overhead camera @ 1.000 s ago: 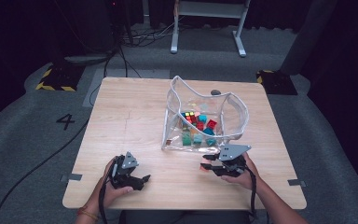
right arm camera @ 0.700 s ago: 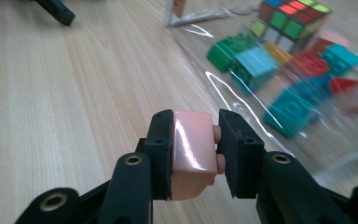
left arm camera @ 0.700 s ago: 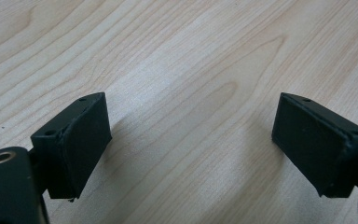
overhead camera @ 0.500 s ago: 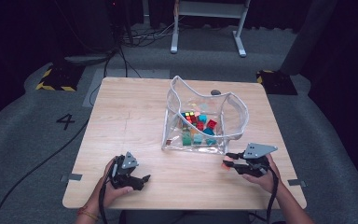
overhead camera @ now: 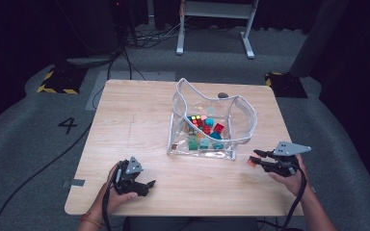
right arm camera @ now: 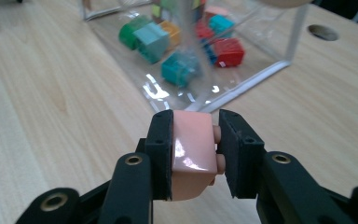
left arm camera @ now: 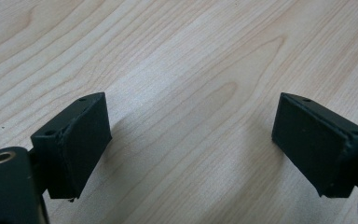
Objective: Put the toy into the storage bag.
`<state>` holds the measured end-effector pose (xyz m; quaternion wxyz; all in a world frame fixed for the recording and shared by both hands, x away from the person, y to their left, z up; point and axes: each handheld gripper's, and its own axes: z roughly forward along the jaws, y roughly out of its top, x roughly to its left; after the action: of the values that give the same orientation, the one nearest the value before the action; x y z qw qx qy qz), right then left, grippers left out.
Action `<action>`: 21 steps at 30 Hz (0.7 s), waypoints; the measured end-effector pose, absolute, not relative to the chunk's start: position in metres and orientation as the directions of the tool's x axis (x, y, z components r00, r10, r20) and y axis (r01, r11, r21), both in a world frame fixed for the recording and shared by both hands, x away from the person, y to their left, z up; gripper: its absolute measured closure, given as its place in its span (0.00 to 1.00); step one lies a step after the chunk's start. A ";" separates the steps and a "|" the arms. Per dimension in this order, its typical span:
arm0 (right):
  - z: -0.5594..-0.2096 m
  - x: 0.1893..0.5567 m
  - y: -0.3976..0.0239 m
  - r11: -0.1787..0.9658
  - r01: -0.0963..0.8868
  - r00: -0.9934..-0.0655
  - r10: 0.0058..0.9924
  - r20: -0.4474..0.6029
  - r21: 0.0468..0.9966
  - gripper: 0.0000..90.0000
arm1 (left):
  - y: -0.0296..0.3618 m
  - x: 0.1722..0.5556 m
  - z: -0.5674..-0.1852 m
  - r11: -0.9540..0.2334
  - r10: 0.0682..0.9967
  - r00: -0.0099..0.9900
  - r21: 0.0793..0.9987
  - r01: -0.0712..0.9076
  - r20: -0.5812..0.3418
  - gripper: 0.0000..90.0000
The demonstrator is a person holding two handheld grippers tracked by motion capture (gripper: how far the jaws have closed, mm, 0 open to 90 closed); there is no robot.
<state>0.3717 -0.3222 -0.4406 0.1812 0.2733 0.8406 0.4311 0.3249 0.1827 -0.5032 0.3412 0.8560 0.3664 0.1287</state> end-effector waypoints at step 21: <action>-0.354 0.418 -0.349 0.438 0.254 -0.696 0.702 -0.152 0.862 0.74 | 0.183 0.325 -0.503 -0.501 0.715 0.698 0.676 0.541 -0.029 0.13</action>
<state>0.4184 -0.3494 -0.3543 0.2544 0.2954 0.8088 0.4402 0.3251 0.1826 -0.5029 0.3395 0.8567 0.3667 0.1281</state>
